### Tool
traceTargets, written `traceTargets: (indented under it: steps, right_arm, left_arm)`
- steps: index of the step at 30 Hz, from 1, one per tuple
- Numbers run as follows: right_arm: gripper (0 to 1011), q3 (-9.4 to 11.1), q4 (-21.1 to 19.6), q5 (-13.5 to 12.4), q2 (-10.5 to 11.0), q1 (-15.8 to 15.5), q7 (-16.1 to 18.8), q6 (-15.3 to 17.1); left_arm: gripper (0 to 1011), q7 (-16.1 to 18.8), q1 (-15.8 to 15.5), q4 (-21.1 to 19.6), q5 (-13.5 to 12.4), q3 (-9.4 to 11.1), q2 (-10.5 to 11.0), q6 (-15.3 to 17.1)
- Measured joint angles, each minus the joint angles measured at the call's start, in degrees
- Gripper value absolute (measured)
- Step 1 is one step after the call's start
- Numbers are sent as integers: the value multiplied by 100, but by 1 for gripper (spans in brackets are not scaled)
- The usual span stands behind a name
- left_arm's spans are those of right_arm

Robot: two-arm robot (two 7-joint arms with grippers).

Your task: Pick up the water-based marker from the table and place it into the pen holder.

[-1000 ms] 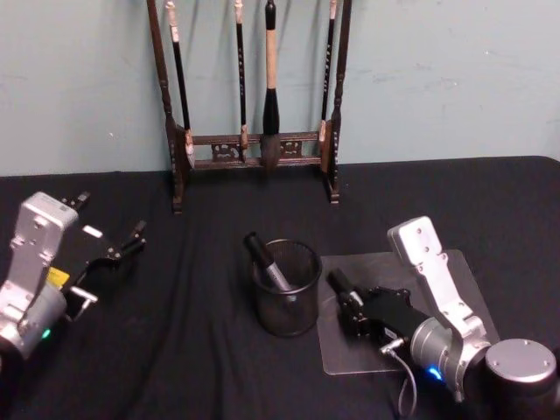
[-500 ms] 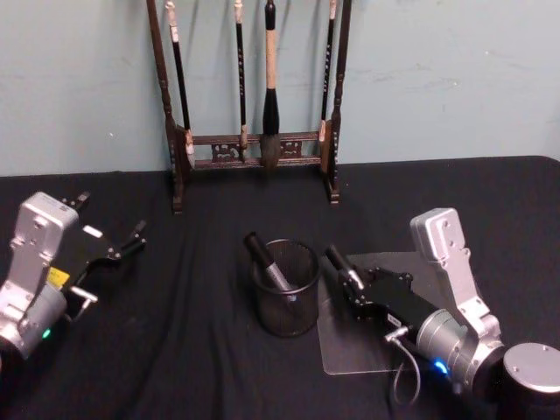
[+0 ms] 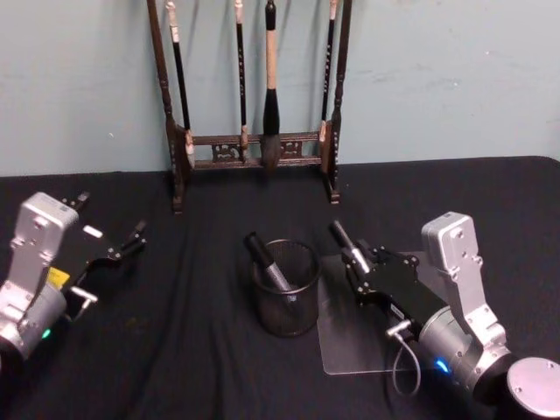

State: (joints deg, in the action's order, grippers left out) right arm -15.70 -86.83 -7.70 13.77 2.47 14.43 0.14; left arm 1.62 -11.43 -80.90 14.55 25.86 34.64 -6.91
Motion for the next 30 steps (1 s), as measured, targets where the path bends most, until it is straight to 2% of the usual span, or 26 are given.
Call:
traceTargets:
  steps: [4,10,17,30]
  right_arm:
    - [229,27,39,-11,-22,-9,28,-203]
    - [230,88,61,-255,-44,-16,230,-490]
    - [229,90,91,-411,-64,35,347,-749]
    - [229,-29,255,-682,-72,338,585,-721]
  left_arm:
    - [1009,0,0,-1,0,0,0,0]
    - [1009,0,0,0,0,0,0,0]
    - [1009,0,0,0,0,0,0,0]
    - [1009,0,0,0,0,0,0,0]
